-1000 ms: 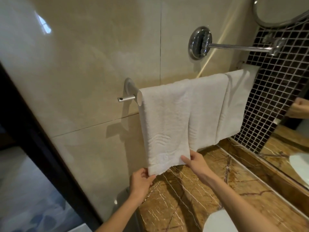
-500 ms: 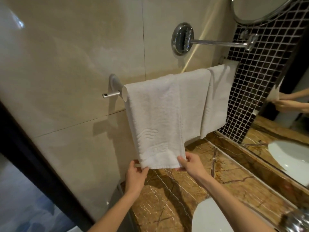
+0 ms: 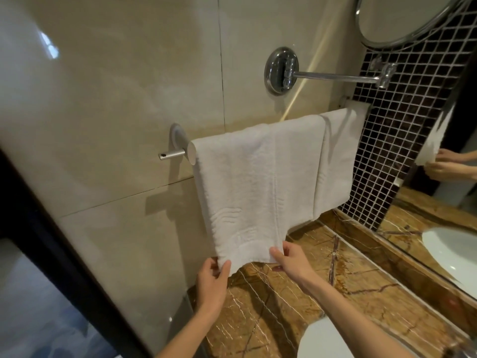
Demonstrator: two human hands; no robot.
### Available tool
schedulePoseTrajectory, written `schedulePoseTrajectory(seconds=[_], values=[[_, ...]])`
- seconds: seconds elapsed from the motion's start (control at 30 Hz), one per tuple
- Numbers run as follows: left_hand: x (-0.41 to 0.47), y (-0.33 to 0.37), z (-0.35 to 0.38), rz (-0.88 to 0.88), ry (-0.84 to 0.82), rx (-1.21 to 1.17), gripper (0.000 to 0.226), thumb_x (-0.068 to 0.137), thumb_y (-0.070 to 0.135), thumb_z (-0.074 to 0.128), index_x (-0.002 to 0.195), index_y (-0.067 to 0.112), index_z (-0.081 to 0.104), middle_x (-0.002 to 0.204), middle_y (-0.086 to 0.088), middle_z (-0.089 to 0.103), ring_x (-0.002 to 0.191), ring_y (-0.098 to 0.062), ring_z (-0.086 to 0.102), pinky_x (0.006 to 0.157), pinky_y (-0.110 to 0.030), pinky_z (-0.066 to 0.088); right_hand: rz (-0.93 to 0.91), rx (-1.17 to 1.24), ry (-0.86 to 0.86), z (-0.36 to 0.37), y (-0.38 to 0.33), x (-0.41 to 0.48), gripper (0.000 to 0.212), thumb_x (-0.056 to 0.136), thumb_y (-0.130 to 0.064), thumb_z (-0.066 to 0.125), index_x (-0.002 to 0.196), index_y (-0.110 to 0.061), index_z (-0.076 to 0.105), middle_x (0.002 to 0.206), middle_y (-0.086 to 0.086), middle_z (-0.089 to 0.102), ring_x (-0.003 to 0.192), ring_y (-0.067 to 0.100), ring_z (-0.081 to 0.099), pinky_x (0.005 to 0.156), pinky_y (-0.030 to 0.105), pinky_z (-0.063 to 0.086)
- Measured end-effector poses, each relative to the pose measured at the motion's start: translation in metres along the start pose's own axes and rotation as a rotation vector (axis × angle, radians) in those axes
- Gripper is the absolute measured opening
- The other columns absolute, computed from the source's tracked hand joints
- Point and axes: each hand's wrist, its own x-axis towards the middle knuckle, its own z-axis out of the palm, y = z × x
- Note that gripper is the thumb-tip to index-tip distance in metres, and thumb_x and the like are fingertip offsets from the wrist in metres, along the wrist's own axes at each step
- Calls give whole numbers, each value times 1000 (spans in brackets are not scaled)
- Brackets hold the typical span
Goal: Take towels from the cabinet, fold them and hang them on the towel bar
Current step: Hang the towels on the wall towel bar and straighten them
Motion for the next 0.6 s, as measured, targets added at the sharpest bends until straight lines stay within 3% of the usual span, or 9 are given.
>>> schedulePoseTrajectory(seconds=[0.1,0.17,0.23,0.33,0.47,0.6], values=[[-4,-7,-5,-90,-63,-224,7,93,18,58,94,11,58,100,-15,69,93,-24,65,82,-40,56,34,51,-23,-1,6,7,16,99,-21,50,108,-15,62,101,3,72,96,31,67,84,43,55],[-6,-9,-9,-150,-80,-337,8,93,13,57,99,7,58,102,-13,69,95,-27,67,82,-45,57,73,122,-52,0,11,10,20,99,-21,51,110,-11,63,104,2,72,95,26,67,81,35,55],[-10,-9,-11,-194,-91,-416,11,93,10,57,103,6,58,102,-10,69,94,-27,68,78,-45,58,133,208,-81,2,15,12,17,97,-20,55,105,-9,65,102,2,72,95,23,64,86,34,51],[-14,-8,-13,-221,-88,-425,14,91,12,59,105,6,59,103,-12,69,90,-29,68,69,-42,59,228,420,-203,2,20,14,15,92,-18,61,101,-7,63,97,8,70,102,28,61,101,47,44],[-14,-7,-14,-198,-71,-373,18,91,15,61,107,6,58,106,-14,68,82,-27,69,55,-34,58,220,618,-326,1,16,12,23,91,-14,60,110,-3,63,112,13,67,106,27,61,98,48,47],[-13,-4,-16,-176,-47,-332,16,91,17,61,104,7,58,104,-13,69,81,-28,68,52,-32,58,200,632,-297,0,16,14,26,94,-8,55,119,-6,63,117,14,69,105,29,64,101,51,47]])
